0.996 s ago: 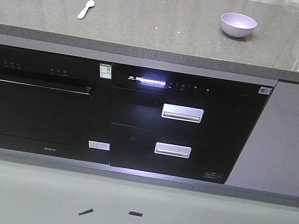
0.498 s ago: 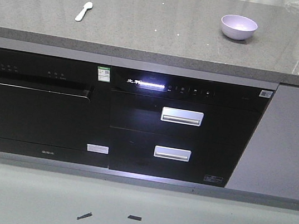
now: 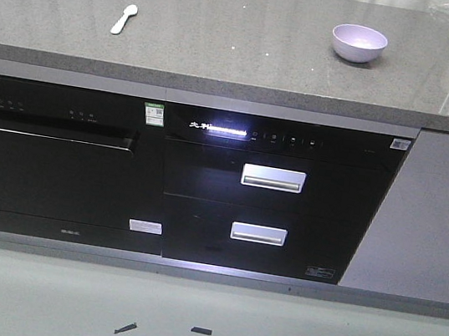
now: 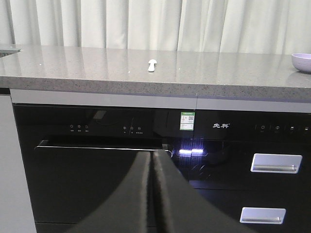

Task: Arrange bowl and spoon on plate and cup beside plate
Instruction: 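Continue approaching the counter edge, grippers closed and raised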

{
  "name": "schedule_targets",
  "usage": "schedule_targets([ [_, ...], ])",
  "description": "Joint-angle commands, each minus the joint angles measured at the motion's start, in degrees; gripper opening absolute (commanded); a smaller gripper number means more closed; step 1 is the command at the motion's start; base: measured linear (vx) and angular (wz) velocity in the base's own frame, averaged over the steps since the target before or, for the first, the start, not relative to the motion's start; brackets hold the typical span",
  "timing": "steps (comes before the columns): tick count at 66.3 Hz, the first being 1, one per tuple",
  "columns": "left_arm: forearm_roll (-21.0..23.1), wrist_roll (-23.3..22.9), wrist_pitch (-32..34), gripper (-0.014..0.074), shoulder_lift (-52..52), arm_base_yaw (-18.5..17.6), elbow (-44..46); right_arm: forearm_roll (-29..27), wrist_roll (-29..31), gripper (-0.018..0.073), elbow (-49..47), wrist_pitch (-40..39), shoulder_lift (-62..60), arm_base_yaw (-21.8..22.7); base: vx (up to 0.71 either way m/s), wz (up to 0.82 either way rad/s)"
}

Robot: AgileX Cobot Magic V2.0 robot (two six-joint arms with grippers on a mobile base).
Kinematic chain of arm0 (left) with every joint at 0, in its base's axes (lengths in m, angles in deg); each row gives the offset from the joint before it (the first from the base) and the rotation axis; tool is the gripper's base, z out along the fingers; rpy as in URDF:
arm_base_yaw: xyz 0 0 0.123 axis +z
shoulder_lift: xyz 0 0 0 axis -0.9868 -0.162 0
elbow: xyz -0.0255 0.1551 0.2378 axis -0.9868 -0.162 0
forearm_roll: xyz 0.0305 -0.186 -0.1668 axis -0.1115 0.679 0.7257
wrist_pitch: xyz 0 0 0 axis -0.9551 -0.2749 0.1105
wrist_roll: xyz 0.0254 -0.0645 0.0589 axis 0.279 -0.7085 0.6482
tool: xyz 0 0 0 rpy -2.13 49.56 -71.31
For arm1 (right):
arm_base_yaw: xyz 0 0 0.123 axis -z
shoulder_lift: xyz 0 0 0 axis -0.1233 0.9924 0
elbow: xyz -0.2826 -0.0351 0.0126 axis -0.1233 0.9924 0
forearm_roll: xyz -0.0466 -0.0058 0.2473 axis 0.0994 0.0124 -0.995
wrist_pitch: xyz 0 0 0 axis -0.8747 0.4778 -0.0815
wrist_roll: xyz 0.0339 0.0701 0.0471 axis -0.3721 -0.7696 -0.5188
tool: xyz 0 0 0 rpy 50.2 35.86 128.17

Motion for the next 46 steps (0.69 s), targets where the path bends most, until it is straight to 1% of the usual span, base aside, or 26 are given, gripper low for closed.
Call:
schedule_targets([
  [1, 0.48, -0.54, 3.99, -0.0006, 0.81, 0.00, -1.48, 0.39, 0.23, -0.0004, 0.45, -4.24, -0.56, 0.28, 0.03, 0.00],
  [46, 0.48, -0.54, 3.99, -0.0006, 0.81, 0.00, -1.48, 0.39, 0.23, -0.0004, 0.45, -4.24, -0.56, 0.28, 0.03, 0.00],
])
